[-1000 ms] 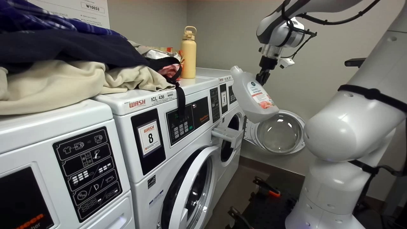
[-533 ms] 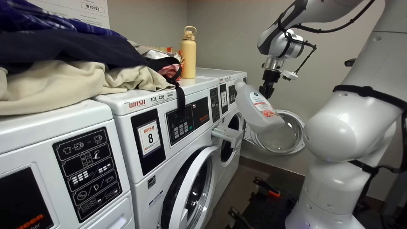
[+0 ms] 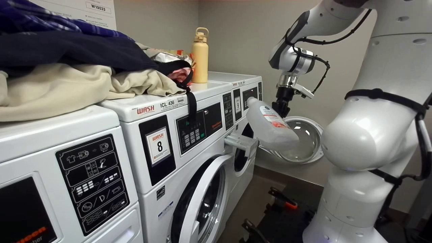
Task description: Pour some detergent in the washing machine
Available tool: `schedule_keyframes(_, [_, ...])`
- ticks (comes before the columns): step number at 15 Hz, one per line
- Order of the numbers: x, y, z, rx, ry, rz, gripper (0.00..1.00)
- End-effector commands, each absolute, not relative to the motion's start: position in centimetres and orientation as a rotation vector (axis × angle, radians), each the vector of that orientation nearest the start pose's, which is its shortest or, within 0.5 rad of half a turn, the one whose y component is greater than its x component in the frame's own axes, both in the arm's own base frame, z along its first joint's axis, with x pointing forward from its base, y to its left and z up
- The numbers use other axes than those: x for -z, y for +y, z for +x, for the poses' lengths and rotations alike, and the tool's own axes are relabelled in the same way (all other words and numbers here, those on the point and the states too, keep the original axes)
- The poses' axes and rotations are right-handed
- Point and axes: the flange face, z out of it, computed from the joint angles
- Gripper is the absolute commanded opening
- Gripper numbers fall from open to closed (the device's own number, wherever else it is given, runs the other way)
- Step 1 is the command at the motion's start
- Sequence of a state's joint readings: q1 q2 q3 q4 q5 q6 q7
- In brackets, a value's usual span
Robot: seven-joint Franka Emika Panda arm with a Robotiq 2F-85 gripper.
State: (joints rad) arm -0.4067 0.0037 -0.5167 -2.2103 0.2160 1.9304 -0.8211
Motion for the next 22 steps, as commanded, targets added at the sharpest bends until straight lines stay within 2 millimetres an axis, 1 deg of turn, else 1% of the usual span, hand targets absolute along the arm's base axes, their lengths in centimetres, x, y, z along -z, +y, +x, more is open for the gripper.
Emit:
schedule_keyframes(1, [-35.9, -40.0, 31.4, -0.108, 0.417, -2.653, 0.09])
schedule_keyframes(6, [-33.8, -40.6, 31.7, -0.151, 0.489, -2.475, 0.09])
schedule_keyframes(9, [-32.7, -40.3, 32.4, -0.167, 0.512, -2.379, 0.09])
schedule_keyframes(11, [-31.9, -39.8, 33.1, -0.166, 0.511, -2.320, 0.09])
schedule_keyframes(15, [-30.7, -38.0, 35.3, -0.146, 0.491, -2.225, 0.09])
schedule_keyframes(17, [-29.9, -37.3, 35.8, -0.143, 0.488, -2.190, 0.09])
schedule_keyframes(20, [-28.7, -36.5, 36.0, -0.147, 0.497, -2.140, 0.09])
schedule_keyframes(22, [-28.0, -36.5, 35.3, -0.147, 0.519, -2.112, 0.09])
